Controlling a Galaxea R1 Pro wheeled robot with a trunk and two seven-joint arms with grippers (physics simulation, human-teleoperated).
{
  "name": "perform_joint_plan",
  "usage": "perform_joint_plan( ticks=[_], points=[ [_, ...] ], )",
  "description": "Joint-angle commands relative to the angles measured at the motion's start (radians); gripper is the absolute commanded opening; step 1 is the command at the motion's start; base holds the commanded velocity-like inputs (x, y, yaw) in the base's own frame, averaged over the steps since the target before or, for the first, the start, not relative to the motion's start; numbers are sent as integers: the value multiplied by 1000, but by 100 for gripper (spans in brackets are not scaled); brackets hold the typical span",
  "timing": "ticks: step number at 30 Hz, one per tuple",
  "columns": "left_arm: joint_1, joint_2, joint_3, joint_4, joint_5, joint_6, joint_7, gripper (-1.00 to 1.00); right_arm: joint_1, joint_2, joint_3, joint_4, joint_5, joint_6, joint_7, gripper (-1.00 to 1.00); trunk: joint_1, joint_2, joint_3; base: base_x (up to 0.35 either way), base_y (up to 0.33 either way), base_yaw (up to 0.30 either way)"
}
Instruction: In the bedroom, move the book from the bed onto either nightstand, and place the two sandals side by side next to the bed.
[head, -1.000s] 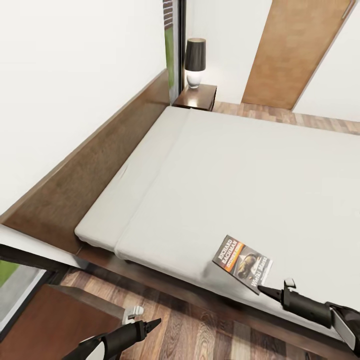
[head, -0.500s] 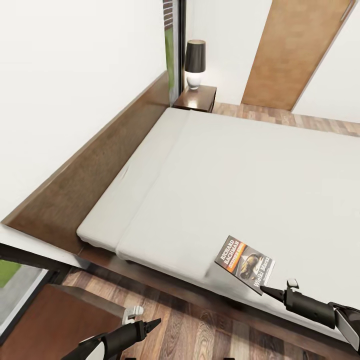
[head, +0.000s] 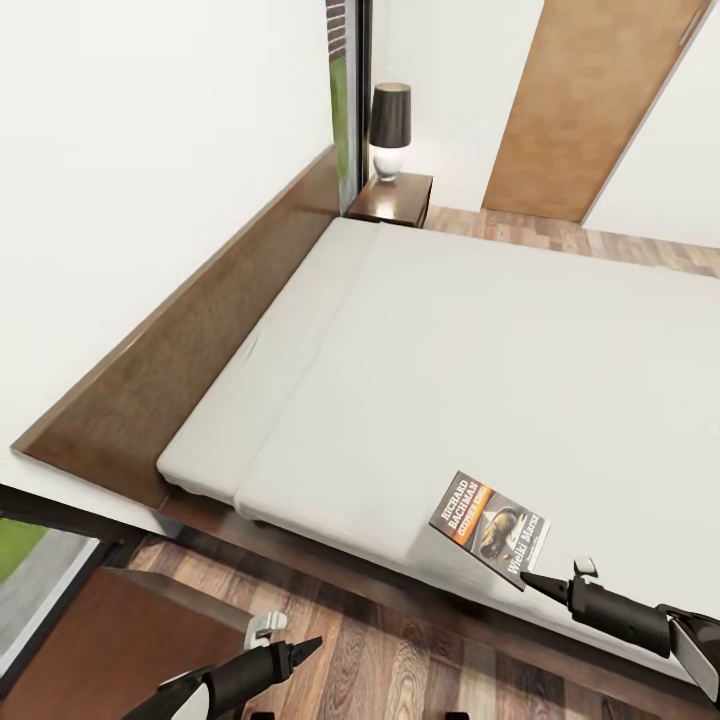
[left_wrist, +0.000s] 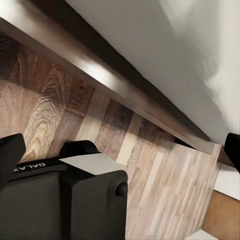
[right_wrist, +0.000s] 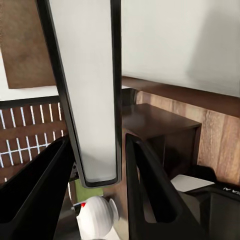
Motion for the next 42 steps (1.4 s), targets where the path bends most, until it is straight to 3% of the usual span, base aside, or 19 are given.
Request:
perform_joint_plan(
  ticks=[1, 15, 37, 39, 42],
  points=[
    [0, 1, -7, 0, 10, 7, -2, 100, 0, 0, 0, 0, -4, 10, 2, -100, -4, 7, 3, 0, 0, 0],
    [0, 1, -7, 0, 10, 7, -2, 100, 3, 1, 0, 0, -4, 2, 2, -100, -57, 105, 52, 0, 0, 0],
    [0, 1, -7, 0, 10, 5, 3, 100, 4, 9, 1, 1, -2, -14, -9, -100, -57, 105, 87, 0, 0, 0],
    [0, 0, -7, 0, 10, 5, 5, 100, 4, 10, 1, 9, 7, -34, -11, -100, -57, 105, 90, 0, 0, 0],
    [0, 0, -7, 0, 10, 5, 7, 100, 6, 12, 2, 48, 52, -116, -13, -100, -57, 105, 95, 0, 0, 0]
  ],
)
